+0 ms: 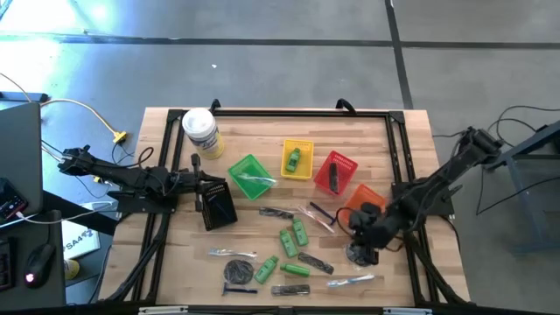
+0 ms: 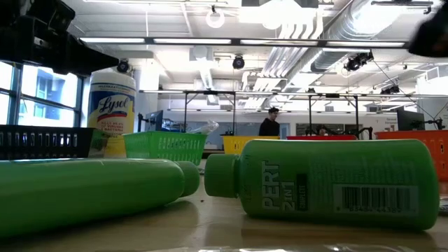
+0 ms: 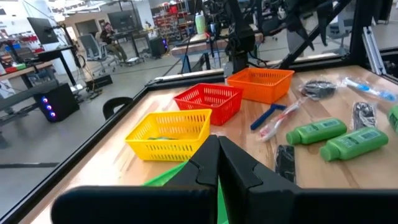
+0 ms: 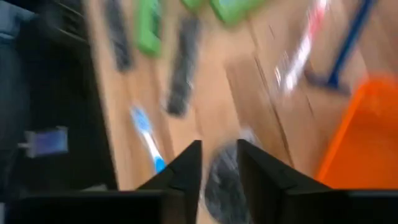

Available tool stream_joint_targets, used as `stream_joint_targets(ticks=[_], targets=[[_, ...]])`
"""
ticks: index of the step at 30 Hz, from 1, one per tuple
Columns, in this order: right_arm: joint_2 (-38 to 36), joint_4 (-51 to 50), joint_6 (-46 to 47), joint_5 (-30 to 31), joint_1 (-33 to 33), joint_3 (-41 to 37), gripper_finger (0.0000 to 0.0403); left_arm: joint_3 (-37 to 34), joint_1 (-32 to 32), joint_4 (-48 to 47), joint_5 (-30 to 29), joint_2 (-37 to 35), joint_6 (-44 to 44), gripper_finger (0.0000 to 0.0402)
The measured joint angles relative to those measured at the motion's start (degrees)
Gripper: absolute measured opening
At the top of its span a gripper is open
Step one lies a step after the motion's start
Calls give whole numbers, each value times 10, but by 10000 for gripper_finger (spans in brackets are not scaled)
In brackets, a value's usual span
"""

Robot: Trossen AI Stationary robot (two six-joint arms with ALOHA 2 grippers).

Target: Pick & Place Travel size toiletries

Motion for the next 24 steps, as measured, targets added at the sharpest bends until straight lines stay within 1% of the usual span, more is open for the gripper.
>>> stream_joint_targets(ticks=[2, 5, 7, 9, 14, 17, 21, 24], targets=[[20, -19, 58, -15, 18, 1, 125, 0, 0, 0, 0, 0, 0, 0], [39, -20, 145, -38, 43, 2, 163, 0, 0, 0, 0, 0, 0, 0], [51, -34, 202, -54, 61, 2, 182, 0, 0, 1, 0, 0, 0, 0], [60, -49, 248, -57, 80, 2, 194, 0, 0, 1, 0, 0, 0, 0], [81, -74, 325, -54, 107, 1, 203, 0, 0, 1, 0, 0, 0, 0], [95, -74, 350, -42, 116, 1, 203, 0, 0, 1, 0, 0, 0, 0], [124, -74, 374, -11, 124, 1, 203, 0, 0, 1, 0, 0, 0, 0], [149, -73, 389, -8, 126, 1, 203, 0, 0, 1, 0, 0, 0, 0]])
